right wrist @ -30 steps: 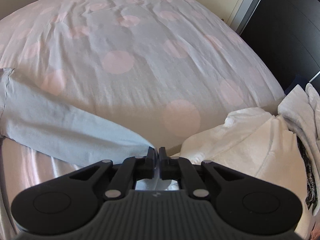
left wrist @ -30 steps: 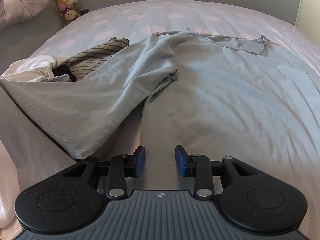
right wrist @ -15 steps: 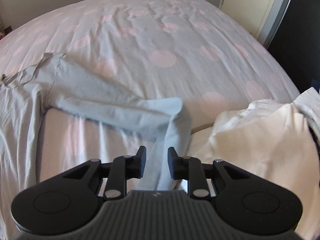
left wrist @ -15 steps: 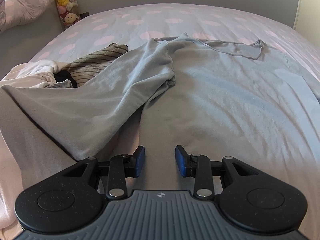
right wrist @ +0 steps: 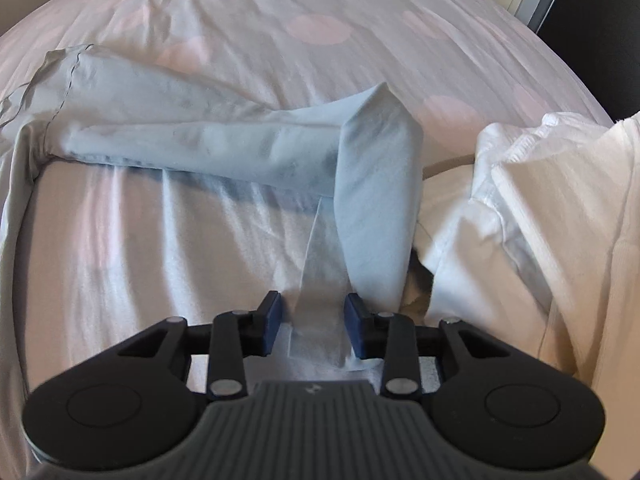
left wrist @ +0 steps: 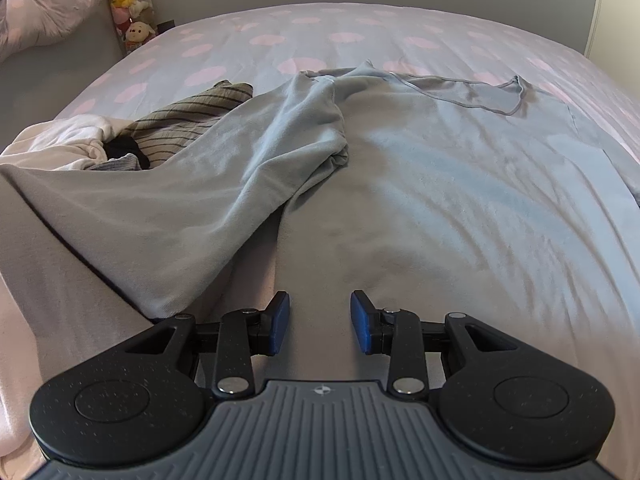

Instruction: Fold clothes

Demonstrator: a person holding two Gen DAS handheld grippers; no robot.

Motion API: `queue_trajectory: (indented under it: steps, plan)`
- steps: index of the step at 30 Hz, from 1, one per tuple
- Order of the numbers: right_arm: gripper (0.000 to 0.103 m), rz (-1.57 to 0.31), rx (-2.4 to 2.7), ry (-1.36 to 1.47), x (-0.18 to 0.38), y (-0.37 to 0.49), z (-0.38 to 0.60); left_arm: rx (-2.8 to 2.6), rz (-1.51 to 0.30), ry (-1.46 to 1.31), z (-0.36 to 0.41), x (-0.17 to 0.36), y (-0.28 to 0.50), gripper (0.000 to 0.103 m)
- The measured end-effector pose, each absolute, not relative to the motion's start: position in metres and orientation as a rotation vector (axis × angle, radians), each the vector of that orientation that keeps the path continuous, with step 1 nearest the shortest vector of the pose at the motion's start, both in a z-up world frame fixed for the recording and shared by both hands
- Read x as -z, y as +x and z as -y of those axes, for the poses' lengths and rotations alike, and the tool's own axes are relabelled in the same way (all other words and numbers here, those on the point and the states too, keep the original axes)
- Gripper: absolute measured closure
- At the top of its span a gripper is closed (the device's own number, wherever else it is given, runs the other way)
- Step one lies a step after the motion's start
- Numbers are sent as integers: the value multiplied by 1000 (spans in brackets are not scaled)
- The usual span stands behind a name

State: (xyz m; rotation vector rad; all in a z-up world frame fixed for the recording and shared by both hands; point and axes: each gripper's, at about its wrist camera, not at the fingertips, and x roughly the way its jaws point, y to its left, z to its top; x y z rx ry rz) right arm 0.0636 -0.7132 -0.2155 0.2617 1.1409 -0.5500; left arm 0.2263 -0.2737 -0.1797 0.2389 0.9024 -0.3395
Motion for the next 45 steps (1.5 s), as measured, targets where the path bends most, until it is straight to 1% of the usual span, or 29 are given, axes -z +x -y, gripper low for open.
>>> queue_trajectory:
  steps: [2,4,7,11,15,19,23,27,31,33,34,35,40,42,43,44,45]
  plan:
    - [84,-1164,555,224,214,66,712,339,-901,237,273,179,226,71]
    - [95,-1177,558,185,206,68,711,339,-900,235,273,179,226,71]
    - [96,-1129,537,180,181,62,711,338,-899,231,272,178,226,71]
    - [96,-1041,542,174,131,48,717,341,-896,230,271,176,225,71]
    - [96,-945,608,183,80,30,738,345,-893,229,271,174,223,71]
    - [96,-871,704,221,47,8,766,343,-890,221,270,172,223,71]
    - [96,-854,769,290,43,-14,782,357,-896,213,270,172,223,71]
    - [97,-876,797,337,71,-26,792,376,-904,213,270,172,222,71]
    - [100,-899,826,387,100,-35,799,401,-906,224,269,169,219,71]
    - [98,-901,814,406,106,-38,799,417,-899,221,268,164,216,70]
    - [94,-897,810,404,107,-40,798,425,-896,219,267,162,214,64]
    - [93,-889,807,395,106,-41,796,432,-896,220,267,161,211,62]
    - [92,-833,694,336,97,-44,760,461,-931,229,266,153,198,62]
    - [90,-829,593,324,99,-41,735,456,-945,231,265,145,193,62]
    - [85,-827,542,318,100,-40,723,454,-953,232,265,140,191,61]
    - [72,-845,475,333,106,-36,710,454,-960,235,263,134,189,62]
    - [68,-864,406,349,112,-33,697,458,-965,235,261,128,187,62]
